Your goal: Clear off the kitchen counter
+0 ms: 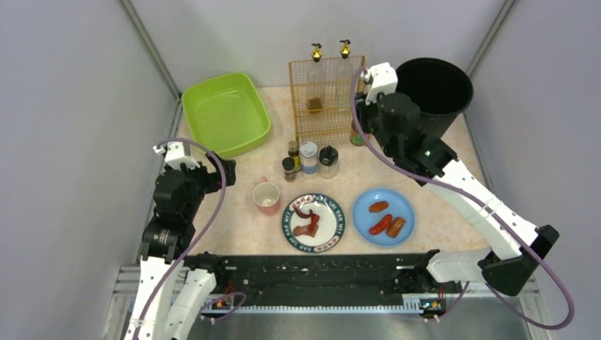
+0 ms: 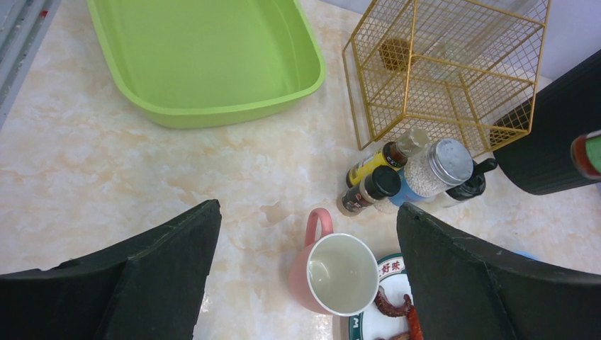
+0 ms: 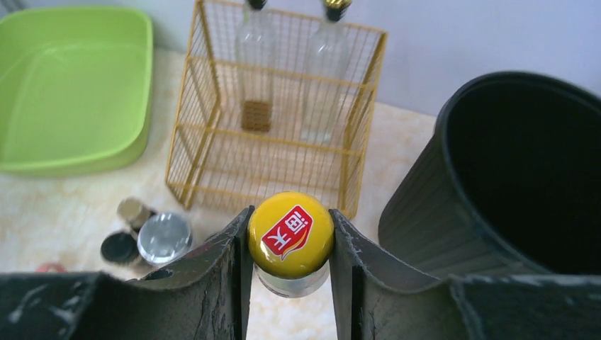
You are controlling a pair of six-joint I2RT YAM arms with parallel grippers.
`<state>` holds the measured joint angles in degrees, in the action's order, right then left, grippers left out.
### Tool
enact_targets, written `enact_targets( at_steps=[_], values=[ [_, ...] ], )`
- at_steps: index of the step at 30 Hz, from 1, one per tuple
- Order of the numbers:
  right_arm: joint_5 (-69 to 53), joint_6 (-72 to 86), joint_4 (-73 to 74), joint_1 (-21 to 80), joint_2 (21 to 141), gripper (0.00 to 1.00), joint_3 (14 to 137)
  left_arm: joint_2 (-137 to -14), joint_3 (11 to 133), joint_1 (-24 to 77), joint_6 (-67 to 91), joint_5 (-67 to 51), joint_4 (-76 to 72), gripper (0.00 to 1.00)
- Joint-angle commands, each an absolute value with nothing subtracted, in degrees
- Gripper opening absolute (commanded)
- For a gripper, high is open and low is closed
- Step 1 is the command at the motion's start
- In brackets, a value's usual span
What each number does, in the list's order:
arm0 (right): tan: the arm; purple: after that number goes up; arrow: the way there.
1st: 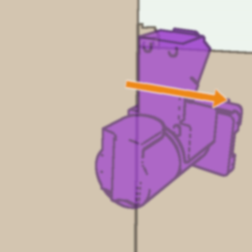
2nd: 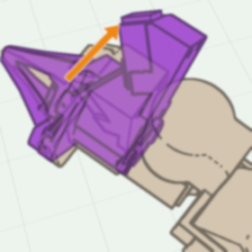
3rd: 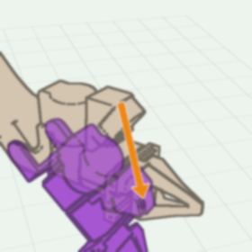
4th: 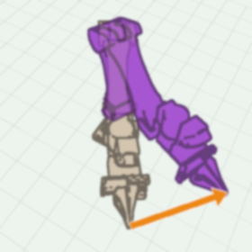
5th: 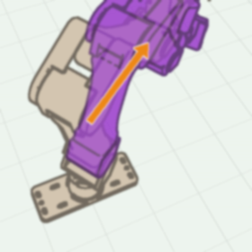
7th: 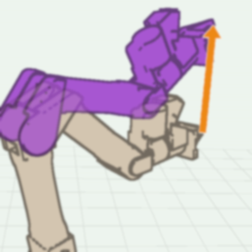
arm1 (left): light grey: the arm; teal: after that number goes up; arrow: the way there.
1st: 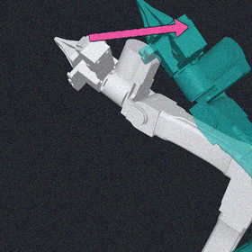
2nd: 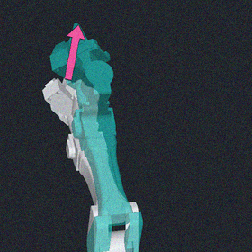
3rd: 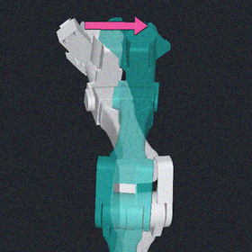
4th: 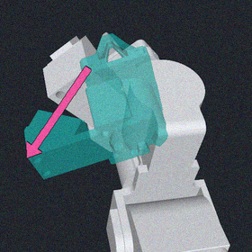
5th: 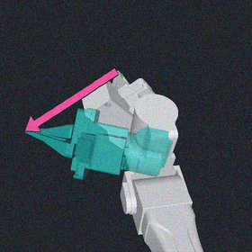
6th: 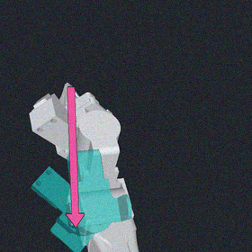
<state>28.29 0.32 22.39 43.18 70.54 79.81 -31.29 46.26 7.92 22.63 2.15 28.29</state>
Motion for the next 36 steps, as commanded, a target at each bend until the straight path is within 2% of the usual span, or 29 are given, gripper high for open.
enact_targets(
  at_steps=[1,12,25,31,36],
  values=[
    [27.2,-2.4,11.7,39.6,74.8,0.00,87.7,-31.1,46.7,8.1,23.0,1.8,27.0,0.98],
    [21.1,-2.3,4.3,32.0,90.7,0.00,101.1,-31.1,46.6,8.1,23.1,1.3,27.0,0.98],
    [16.3,3.0,6.0,26.5,108.1,0.00,119.8,-31.6,46.7,8.1,22.9,1.5,26.9,0.98],
    [15.9,5.0,5.1,25.8,112.1,0.00,120.6,-31.6,46.7,8.1,22.8,1.8,26.9,0.98],
    [16.0,6.2,1.8,25.5,112.3,0.00,115.7,-31.7,46.8,8.1,22.7,1.9,27.0,0.98]
  ],
)
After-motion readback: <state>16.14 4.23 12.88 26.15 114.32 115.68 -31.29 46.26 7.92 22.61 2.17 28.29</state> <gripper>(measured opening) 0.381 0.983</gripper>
